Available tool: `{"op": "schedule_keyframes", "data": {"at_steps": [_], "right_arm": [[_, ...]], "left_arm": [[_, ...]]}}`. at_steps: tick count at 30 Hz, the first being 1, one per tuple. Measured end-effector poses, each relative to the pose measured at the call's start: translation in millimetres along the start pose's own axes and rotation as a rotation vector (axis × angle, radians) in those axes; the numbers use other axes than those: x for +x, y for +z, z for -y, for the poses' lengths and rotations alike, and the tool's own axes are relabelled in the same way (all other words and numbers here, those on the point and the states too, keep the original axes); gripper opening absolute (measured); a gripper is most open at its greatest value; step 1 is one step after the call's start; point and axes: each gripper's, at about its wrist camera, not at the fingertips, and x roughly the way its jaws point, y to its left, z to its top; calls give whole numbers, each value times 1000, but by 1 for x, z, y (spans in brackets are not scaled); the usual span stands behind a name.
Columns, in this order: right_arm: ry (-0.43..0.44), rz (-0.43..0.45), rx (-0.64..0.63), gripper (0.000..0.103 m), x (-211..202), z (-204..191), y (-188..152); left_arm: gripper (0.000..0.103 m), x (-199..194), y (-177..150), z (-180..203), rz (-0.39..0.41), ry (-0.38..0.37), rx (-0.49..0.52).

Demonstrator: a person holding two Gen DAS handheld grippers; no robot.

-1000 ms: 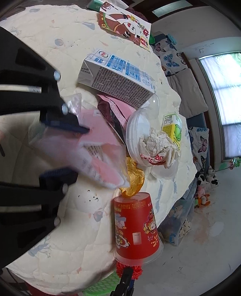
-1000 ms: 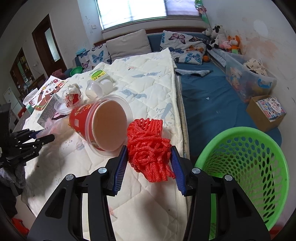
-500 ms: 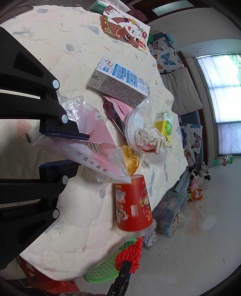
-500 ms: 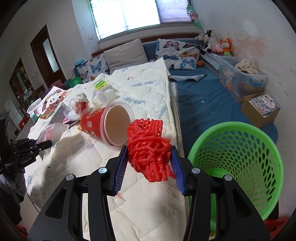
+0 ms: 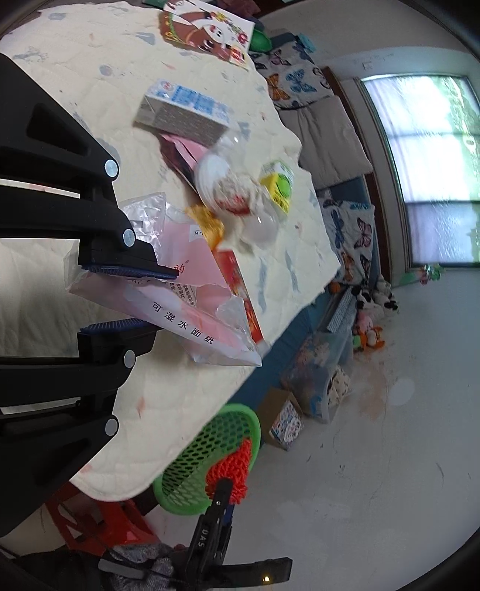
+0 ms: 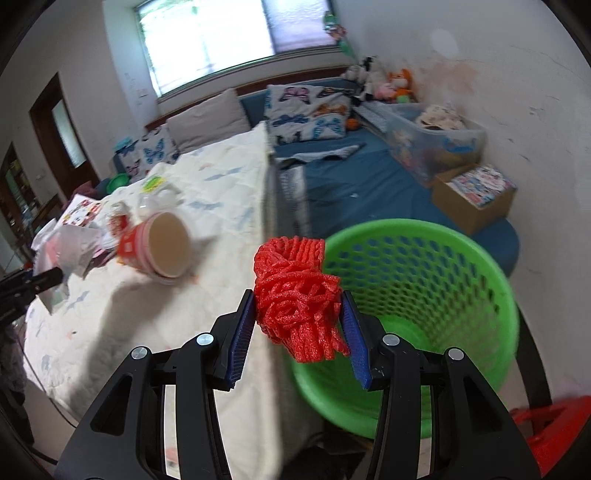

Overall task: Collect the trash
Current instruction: 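Carry the red mesh bag into the green basket while the left gripper grasps the clear plastic bag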

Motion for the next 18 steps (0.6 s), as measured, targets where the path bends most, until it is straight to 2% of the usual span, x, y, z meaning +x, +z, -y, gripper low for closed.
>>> {"op": "schedule_keyframes", "data": {"at_steps": [12, 18], "right_arm": [[-85, -39, 86, 50, 10, 64, -15], [-105, -39, 124, 62, 9, 82, -23]], "left_arm": [[20, 33, 36, 65, -25, -107, 74], [20, 56, 52, 103, -45, -154, 126]]}}
